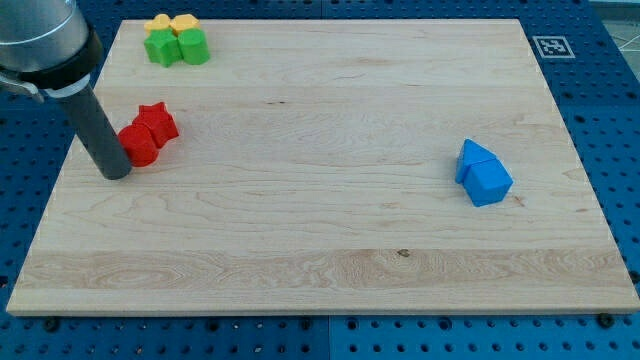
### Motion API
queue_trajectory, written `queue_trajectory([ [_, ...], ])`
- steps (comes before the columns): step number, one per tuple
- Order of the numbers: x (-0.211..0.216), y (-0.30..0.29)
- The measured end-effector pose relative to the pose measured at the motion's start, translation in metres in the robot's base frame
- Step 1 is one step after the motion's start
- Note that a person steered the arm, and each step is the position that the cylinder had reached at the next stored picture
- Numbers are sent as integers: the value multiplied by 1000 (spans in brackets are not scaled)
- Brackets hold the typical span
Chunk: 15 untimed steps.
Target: Move red circle and red star below the green star
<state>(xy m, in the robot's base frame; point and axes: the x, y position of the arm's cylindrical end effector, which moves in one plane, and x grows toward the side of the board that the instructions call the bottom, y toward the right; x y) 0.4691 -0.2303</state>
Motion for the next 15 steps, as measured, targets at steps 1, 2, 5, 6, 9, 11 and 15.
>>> queue_trajectory([
  [1,0,13],
  [2,-2,26],
  [5,-16,32],
  [6,-14,31],
  [9,-23,25],
  [11,-47,27],
  [15,-98,29],
])
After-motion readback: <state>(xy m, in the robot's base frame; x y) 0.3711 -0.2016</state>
